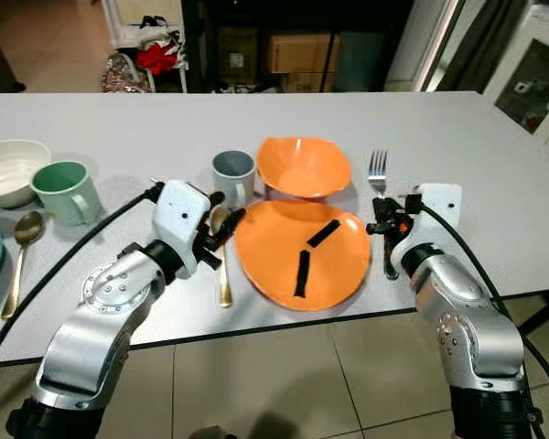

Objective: Setting the table

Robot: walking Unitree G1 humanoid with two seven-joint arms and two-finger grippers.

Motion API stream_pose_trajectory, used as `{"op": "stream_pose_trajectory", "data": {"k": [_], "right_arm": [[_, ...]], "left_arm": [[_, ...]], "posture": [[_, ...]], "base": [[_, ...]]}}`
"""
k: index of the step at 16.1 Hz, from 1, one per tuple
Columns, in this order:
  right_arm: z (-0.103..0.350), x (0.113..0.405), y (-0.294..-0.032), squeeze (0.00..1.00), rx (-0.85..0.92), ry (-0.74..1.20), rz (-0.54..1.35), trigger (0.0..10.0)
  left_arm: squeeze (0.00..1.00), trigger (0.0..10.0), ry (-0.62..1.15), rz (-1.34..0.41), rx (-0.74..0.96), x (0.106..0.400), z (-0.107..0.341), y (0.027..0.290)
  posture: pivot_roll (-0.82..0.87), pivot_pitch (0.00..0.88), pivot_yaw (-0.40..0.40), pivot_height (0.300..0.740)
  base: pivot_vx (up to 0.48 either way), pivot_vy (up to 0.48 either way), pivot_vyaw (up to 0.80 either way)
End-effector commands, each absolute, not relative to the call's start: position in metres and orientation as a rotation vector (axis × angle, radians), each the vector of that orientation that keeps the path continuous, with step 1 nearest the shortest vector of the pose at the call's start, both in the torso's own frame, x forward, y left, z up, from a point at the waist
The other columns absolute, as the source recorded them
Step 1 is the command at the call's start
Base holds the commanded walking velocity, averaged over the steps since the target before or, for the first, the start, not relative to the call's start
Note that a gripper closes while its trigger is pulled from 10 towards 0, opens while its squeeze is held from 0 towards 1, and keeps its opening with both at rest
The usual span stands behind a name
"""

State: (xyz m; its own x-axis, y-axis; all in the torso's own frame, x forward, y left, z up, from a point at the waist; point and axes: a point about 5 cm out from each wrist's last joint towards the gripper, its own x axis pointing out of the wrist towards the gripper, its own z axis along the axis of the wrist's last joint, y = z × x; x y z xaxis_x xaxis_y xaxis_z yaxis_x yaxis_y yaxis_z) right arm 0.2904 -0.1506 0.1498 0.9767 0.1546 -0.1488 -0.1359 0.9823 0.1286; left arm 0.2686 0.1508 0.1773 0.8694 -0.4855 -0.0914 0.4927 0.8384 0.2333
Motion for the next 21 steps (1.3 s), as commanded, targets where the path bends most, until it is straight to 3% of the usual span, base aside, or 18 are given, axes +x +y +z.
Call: {"op": "stream_pose_trajectory", "data": {"k": [1, 5, 8, 15, 21], "right_arm": [[0.155, 0.288, -0.155, 0.0, 0.109, 0.148, 0.131, 10.0], [0.153, 0.288, -0.16, 0.0, 0.119, 0.175, 0.13, 10.0], [0.151, 0.291, -0.145, 0.0, 0.141, 0.228, 0.243, 10.0], [0.13, 0.318, -0.117, 0.0, 0.147, 0.404, 0.294, 10.0], [0.123, 0.325, -0.082, 0.0, 0.287, 0.496, 0.36, 10.0]], "left_arm": [[0.0, 10.0, 0.024, -0.505, 0.263, 0.27, 0.178, 0.15], [0.0, 10.0, 0.028, -0.498, 0.285, 0.27, 0.177, 0.149], [0.0, 10.0, 0.04, -0.515, 0.294, 0.271, 0.177, 0.151], [0.0, 10.0, 0.133, -0.667, 0.326, 0.257, 0.173, 0.167], [0.0, 10.0, 0.195, -0.722, 0.337, 0.243, 0.17, 0.174]], "posture": [[0.07, 0.0, -0.041, 0.74], [0.07, 0.0, -0.04, 0.74], [0.07, 0.0, -0.029, 0.74], [0.09, 0.0, -0.038, 0.74], [0.11, 0.0, -0.053, 0.74]], "base": [[0.0, 0.0, 0.0], [0.0, 0.0, 0.0], [0.0, 0.0, 0.0], [0.0, 0.0, 0.0], [0.0, 0.0, 0.0]]}}
